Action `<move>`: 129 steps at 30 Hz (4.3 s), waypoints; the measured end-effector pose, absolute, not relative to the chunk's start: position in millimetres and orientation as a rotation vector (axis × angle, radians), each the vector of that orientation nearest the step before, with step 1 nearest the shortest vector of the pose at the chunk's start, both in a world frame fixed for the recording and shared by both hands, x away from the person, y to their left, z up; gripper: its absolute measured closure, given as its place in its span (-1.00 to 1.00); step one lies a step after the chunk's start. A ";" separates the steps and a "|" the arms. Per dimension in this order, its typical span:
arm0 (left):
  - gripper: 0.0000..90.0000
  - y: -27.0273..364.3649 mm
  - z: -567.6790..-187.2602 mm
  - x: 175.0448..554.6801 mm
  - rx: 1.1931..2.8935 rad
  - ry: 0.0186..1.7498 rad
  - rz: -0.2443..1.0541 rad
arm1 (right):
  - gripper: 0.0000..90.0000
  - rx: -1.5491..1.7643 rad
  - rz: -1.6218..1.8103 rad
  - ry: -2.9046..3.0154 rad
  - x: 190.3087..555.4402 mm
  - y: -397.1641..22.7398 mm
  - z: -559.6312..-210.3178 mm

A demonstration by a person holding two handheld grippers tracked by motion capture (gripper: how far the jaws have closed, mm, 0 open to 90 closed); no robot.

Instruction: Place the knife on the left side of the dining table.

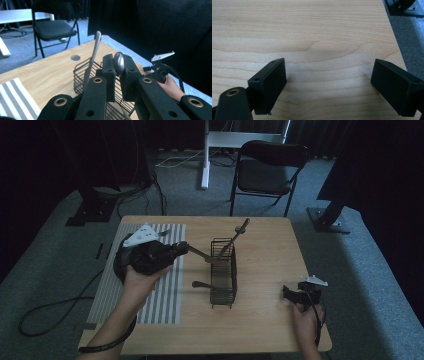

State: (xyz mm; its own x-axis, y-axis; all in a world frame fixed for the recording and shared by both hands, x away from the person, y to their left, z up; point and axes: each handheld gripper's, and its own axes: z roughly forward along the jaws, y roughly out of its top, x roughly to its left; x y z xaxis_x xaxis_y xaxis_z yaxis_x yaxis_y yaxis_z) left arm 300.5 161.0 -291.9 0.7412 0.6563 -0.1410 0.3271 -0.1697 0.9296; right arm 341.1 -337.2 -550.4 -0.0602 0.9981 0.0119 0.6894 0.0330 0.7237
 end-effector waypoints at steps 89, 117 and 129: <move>0.60 337.9 -464.5 284.9 1.516 1.335 0.225 | -0.73 1.709 0.784 1.802 341.1 -336.9 -550.4; 0.36 372.0 -526.0 294.5 1.460 1.461 0.122 | -0.73 1.709 0.783 1.802 341.0 -337.0 -550.4; 0.25 378.2 -546.5 300.8 1.472 1.535 0.085 | -0.73 1.709 0.784 1.802 341.0 -336.9 -550.4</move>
State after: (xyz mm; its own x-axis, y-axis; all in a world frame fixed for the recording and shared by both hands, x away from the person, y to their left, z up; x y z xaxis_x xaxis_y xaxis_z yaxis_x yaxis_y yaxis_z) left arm 300.8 378.2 -546.5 0.2020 0.7966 -0.5698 0.7288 0.2664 0.6308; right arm 341.0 -336.9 -550.4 -0.0584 0.9982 0.0129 0.6901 0.0310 0.7230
